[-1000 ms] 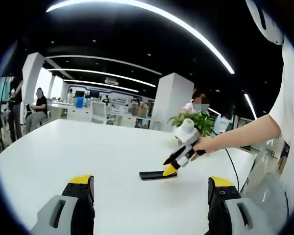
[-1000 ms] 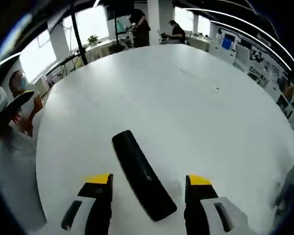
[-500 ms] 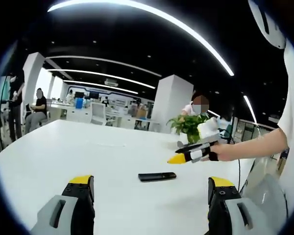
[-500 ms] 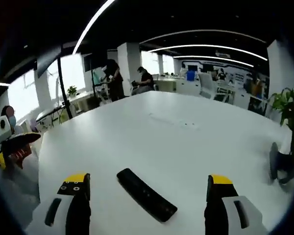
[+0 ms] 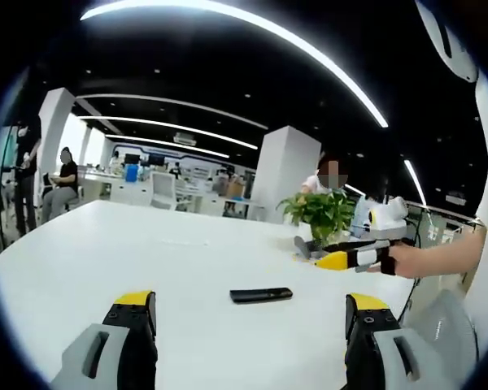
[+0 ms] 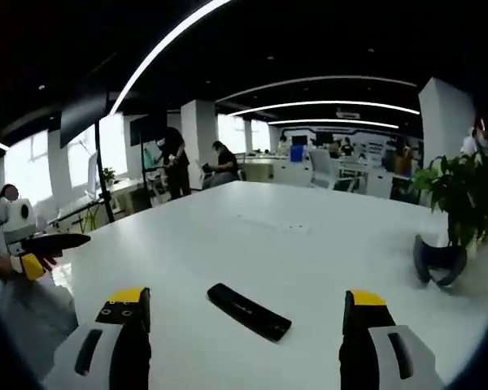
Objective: Press the specified remote control buttons in sequence, fully releasing each button before pressing the next.
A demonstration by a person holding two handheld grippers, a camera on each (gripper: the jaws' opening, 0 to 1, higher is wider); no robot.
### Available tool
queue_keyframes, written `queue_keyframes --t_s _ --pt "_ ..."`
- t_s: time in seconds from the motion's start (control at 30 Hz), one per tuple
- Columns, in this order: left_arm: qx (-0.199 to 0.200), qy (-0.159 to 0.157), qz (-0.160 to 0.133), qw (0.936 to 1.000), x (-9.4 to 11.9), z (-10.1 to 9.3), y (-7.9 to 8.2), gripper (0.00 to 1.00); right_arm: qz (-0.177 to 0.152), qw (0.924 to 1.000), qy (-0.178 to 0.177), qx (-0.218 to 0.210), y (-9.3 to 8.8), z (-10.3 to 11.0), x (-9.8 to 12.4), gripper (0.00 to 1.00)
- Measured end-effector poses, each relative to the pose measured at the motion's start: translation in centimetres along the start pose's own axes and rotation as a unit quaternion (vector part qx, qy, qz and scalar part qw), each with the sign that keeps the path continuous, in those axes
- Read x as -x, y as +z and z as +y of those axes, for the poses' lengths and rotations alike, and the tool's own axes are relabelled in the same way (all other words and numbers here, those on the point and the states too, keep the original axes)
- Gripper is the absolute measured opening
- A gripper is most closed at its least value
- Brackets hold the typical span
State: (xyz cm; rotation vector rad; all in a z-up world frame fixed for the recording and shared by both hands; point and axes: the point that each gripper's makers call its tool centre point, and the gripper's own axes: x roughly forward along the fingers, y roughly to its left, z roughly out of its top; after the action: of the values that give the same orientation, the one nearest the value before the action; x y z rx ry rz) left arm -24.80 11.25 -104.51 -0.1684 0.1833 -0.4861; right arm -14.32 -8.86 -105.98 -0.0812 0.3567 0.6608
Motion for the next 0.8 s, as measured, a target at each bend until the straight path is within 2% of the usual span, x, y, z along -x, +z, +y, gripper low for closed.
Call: queue_keyframes --t_s 0.13,0.23,0.47,0.67,0.7,0.8 --pt "0.004 0.002 0.003 1.0 0.0 0.1 -0.1 0.97 0.012 0.9997 -0.003 0.02 -0.3 0.1 1.7 0.99" --pt "0.002 0.004 -0.001 1.0 0.1 0.2 0.1 0.97 0.007 0.9996 -0.007 0.026 -0.4 0.7 3.3 0.99" --pt "0.0 0.001 0.001 1.0 0.1 0.1 0.0 0.97 0.022 0.9992 -0.016 0.031 -2.1 2.0 5.9 0.99" --pt "0.001 -0.002 0.007 1.0 0.0 -0.1 -0.2 0.97 0.018 0.9989 -0.023 0.036 -2.3 1.9 7.6 0.99" --pt "0.0 -0.003 0.009 1.0 0.0 -0.1 -0.3 0.97 0.016 0.9989 -0.027 0.035 -2.3 1.3 7.8 0.99" --pt "-0.003 0.002 0.007 1.0 0.1 0.1 -0.2 0.97 -0.002 0.9992 -0.031 0.023 -2.1 1.3 8.5 0.99"
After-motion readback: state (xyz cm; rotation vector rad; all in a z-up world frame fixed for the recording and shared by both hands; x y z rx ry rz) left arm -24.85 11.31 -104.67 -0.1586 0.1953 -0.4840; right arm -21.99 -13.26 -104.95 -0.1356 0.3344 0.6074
